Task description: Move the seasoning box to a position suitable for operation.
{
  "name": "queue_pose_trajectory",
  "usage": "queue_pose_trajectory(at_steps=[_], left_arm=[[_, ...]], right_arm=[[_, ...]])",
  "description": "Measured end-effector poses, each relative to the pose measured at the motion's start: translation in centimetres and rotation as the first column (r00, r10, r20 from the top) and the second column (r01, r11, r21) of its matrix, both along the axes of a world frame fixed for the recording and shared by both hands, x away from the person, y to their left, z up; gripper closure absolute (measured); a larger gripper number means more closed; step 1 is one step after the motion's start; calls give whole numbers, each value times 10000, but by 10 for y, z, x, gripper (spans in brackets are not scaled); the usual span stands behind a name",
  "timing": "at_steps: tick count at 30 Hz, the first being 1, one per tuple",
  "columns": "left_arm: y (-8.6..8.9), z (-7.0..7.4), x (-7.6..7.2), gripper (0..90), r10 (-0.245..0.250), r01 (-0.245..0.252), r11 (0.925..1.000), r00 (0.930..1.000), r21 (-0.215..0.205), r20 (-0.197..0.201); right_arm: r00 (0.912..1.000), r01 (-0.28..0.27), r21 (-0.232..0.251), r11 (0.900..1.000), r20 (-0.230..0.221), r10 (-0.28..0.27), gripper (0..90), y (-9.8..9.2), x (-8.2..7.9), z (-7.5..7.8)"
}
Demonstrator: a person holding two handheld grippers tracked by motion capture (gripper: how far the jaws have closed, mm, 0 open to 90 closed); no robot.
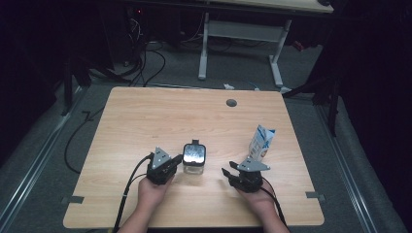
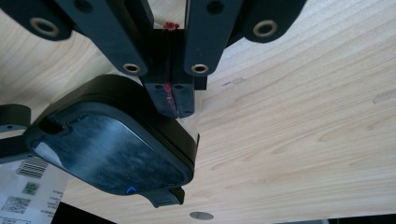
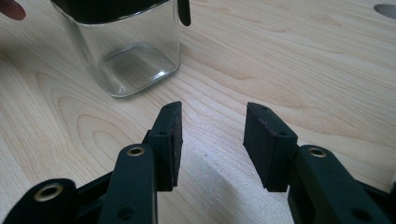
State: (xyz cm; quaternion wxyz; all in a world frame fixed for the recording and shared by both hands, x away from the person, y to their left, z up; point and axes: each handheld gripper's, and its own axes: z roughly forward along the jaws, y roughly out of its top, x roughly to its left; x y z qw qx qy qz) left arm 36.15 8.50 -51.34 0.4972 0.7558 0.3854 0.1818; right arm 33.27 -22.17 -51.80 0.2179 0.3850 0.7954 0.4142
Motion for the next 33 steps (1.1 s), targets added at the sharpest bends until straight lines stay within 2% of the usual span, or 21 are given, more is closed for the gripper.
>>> queue_pose_trajectory(at_steps=[19,27,33], left_arm=[[-16,-2,-17,879,-990,990,9951,9950,23,-88],[-23,-3,-22,875,-1244,1245,9922,9922,113,-95],[-28,-5,-25,872,-1381,1384,9902,9903,183,-144]], right_arm=[[9995,290,-138,9995,-148,-292,572,-2,2,-1],[9995,304,-307,9991,-108,-308,576,-2,2,-2],[9995,295,-231,9993,-92,-298,579,-1,2,-3]])
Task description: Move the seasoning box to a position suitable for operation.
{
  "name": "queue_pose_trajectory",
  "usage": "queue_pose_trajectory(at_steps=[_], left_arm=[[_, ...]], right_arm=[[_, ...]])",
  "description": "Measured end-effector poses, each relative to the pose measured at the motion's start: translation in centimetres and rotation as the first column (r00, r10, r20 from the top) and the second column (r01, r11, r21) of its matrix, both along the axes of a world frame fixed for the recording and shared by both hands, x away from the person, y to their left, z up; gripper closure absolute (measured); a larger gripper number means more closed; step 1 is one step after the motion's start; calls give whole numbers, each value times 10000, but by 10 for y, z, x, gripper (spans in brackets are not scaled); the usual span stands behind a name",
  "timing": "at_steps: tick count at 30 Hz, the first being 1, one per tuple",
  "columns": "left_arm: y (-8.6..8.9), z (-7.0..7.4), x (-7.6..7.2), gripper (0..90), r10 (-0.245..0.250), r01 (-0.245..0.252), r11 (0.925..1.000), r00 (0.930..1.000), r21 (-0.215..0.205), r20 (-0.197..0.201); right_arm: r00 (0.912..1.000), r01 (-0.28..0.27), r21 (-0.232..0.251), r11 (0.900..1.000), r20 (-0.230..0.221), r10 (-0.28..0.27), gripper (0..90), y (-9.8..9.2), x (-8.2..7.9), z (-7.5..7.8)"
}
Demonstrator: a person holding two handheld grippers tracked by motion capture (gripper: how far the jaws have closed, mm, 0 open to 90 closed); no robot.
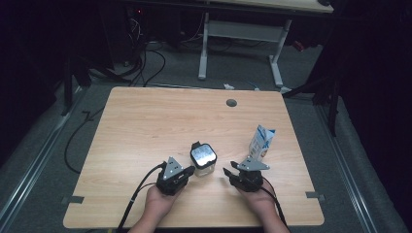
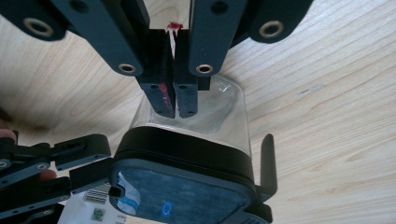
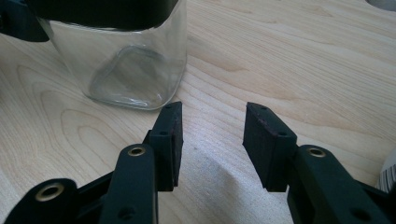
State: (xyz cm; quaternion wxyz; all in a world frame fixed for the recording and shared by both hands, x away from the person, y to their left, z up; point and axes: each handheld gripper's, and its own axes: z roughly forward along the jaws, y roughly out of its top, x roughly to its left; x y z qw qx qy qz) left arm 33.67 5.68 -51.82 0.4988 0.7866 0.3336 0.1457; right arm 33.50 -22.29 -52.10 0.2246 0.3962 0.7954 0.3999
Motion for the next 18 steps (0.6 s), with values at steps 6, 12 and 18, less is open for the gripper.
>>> queue_pose_trajectory(at_steps=[6,12,18], left_arm=[[-4,-1,-1,858,-129,130,9999,9999,55,-50],[-8,-1,-2,848,-262,263,9996,9996,68,-79],[-13,-1,-3,836,-335,335,9994,9994,33,-115]], right_arm=[[10000,31,53,10000,-18,-31,570,-1,1,0],[9999,88,123,9999,-111,-87,563,-2,2,-1],[9995,212,508,9985,-233,-200,569,-5,3,0]])
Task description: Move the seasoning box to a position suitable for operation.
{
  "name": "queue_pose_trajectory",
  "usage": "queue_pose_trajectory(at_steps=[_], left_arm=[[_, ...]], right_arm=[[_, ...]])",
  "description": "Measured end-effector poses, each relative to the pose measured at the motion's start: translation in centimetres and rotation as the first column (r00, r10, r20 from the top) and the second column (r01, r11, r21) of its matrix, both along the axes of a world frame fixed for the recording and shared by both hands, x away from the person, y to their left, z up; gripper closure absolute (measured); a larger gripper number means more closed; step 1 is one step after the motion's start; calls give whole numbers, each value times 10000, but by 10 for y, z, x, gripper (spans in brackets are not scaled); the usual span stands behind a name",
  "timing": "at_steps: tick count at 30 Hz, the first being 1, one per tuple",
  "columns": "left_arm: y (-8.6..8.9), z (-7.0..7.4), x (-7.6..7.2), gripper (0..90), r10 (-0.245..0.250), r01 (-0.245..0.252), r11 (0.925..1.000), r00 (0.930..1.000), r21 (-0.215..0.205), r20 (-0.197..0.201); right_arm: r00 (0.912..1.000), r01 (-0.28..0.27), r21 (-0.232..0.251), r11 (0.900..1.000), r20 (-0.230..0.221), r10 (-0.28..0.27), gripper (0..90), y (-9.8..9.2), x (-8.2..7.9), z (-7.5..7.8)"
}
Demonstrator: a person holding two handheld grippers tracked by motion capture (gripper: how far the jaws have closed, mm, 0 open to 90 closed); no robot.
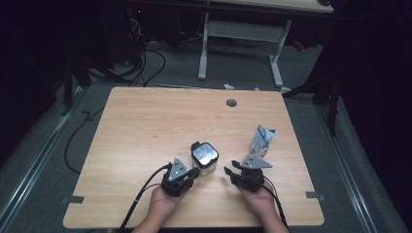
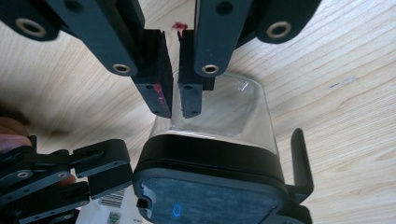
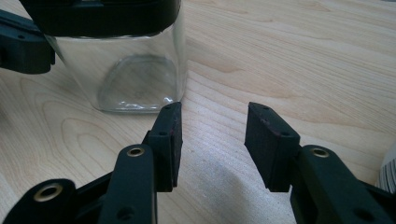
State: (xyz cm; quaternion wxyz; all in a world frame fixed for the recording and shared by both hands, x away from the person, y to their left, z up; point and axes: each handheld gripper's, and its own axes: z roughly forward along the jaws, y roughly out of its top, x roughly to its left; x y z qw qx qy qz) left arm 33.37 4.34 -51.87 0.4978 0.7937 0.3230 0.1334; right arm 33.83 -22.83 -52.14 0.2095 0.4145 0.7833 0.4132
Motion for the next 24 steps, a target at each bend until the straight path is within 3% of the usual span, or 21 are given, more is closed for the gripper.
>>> queue_pose_trajectory(at_steps=[9,18,22,24], left_arm=[[4,3,0,816,160,-161,9996,9999,218,50],[20,10,6,717,750,-752,9971,9971,127,135],[23,14,8,670,909,-922,9951,9952,343,370],[26,15,11,634,830,-835,9957,9964,392,153]], right_arm=[[10000,74,93,9999,17,-75,590,-2,0,1],[9998,183,91,9998,7,-183,596,-1,1,0],[9997,224,-62,9997,9,-224,590,0,1,-1],[9997,251,-109,9996,23,-251,584,0,1,-1]])
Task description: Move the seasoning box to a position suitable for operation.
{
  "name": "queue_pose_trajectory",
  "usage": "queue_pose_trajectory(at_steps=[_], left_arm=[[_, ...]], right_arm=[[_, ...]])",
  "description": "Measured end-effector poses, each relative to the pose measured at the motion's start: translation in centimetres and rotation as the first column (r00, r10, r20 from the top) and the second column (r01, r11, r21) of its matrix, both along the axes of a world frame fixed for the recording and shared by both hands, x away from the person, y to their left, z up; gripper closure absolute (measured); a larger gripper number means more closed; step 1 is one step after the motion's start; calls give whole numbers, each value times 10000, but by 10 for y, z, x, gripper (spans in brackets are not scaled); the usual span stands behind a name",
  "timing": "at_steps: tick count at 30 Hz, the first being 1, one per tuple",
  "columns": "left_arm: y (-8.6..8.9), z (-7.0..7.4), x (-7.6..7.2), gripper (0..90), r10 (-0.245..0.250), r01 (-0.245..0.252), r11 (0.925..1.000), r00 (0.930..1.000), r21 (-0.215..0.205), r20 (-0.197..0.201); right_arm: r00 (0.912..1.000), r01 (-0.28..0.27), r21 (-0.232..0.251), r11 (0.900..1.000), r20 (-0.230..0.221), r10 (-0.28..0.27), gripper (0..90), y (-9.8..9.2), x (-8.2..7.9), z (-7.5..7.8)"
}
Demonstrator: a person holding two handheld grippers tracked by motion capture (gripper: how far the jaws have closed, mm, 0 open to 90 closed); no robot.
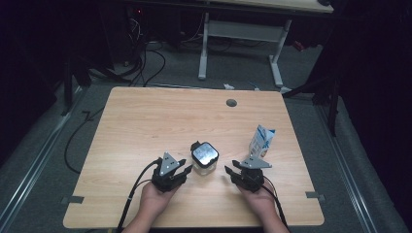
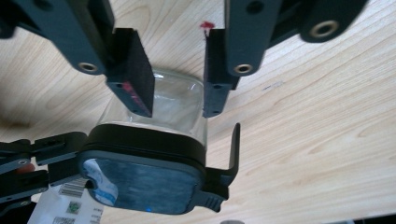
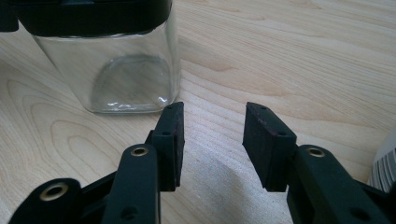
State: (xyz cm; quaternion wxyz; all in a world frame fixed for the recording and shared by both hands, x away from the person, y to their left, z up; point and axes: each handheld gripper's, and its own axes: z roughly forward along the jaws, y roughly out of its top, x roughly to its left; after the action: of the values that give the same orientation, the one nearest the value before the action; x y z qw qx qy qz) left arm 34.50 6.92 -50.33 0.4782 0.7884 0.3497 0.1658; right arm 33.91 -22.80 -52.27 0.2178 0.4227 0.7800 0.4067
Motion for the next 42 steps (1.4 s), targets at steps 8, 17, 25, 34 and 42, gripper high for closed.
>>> queue_pose_trajectory(at_steps=[8,17,25,34,42], left_arm=[[13,9,9,615,-100,104,9995,9999,-291,107],[15,20,19,688,-42,41,9971,10000,-754,0],[6,36,31,770,-40,53,9995,9993,-324,381],[-7,39,48,854,-174,188,9992,9991,-361,391],[-21,38,59,900,-112,124,9993,9994,-355,325]], right_arm=[[10000,99,-44,9999,6,-99,570,-1,0,0],[9998,181,60,9998,47,-181,564,-3,-1,2],[9997,219,61,9997,91,-219,563,-4,-1,2],[9997,230,98,9997,128,-231,562,-5,0,2],[9996,236,114,9997,154,-238,559,-5,-1,3]])
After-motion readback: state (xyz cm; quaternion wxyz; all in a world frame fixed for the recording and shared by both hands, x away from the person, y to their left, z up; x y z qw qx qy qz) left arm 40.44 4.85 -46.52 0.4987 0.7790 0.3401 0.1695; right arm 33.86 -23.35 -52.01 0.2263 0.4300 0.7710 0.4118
